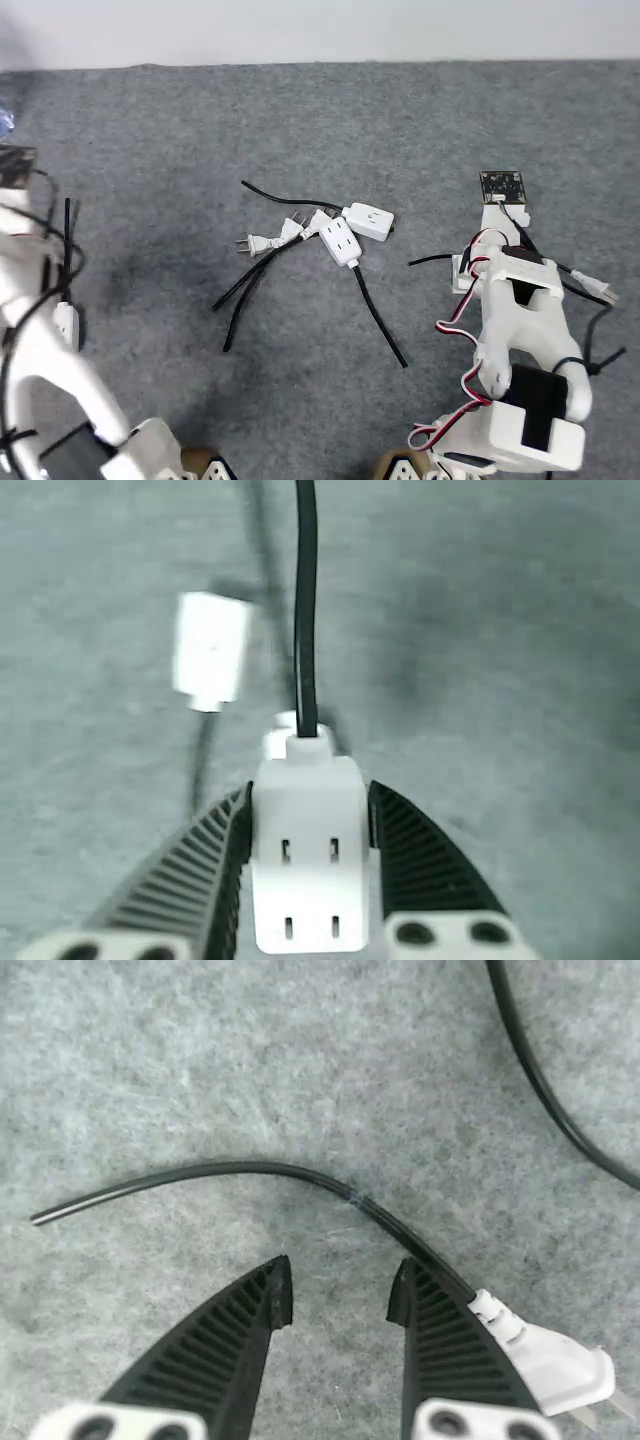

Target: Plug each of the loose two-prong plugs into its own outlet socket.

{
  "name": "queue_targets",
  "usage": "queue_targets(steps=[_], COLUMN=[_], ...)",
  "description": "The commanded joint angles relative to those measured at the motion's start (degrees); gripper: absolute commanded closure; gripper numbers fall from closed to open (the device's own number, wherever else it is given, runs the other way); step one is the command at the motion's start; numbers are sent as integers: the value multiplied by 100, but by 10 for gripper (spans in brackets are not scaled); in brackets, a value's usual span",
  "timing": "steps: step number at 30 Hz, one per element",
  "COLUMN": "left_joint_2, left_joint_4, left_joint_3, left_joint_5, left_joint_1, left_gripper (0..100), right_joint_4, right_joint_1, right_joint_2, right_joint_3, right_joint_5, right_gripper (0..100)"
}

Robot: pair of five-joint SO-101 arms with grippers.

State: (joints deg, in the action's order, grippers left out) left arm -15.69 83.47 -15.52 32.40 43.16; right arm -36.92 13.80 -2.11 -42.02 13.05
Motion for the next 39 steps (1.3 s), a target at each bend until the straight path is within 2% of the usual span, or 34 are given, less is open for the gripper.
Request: queue_targets(steps=[1, 3, 5, 9, 16, 18, 20, 22, 23, 25, 28, 32, 35, 39], left_joint_2=[237, 255, 255, 264, 299, 299, 255, 255, 273, 308, 316, 387, 791, 1662], left_joint_4=[-677, -712, -782, -1055, -1222, -1081, -571, 88, 352, 484, -185, -1073, -1679, -2312], left_joint_3=[295, 295, 303, 321, 286, 286, 303, 426, 497, 567, 558, 347, 66, 4], left_joint_5=[105, 105, 44, -897, -879, -879, -888, -932, -1143, -2004, -3490, -5020, -5749, -6189], left_joint_1=[369, 378, 404, 589, 651, 448, -53, -985, -1556, -2778, -4132, -5011, -5503, -5855], left_gripper=[983, 934, 829, 634, 621, 621, 621, 621, 621, 621, 621, 620, 620, 620], right_joint_4=[101, 101, 101, 101, 101, 101, 101, 101, 101, 101, 101, 101, 101, 101], right_joint_1=[-75, -75, -75, -75, -75, -75, -75, -84, -84, -84, -84, -75, -75, -75], right_joint_2=[-22, -22, -22, -22, -22, -22, -22, -22, -22, -22, -22, -22, -22, -22], right_joint_3=[70, 70, 70, 70, 70, 70, 70, 70, 70, 70, 62, 62, 62, 62], right_joint_5=[0, 0, 0, 0, 0, 0, 0, 0, 0, 0, 0, 0, 0, 0], right_gripper=[826, 826, 826, 826, 826, 826, 826, 826, 826, 826, 826, 826, 826, 826])
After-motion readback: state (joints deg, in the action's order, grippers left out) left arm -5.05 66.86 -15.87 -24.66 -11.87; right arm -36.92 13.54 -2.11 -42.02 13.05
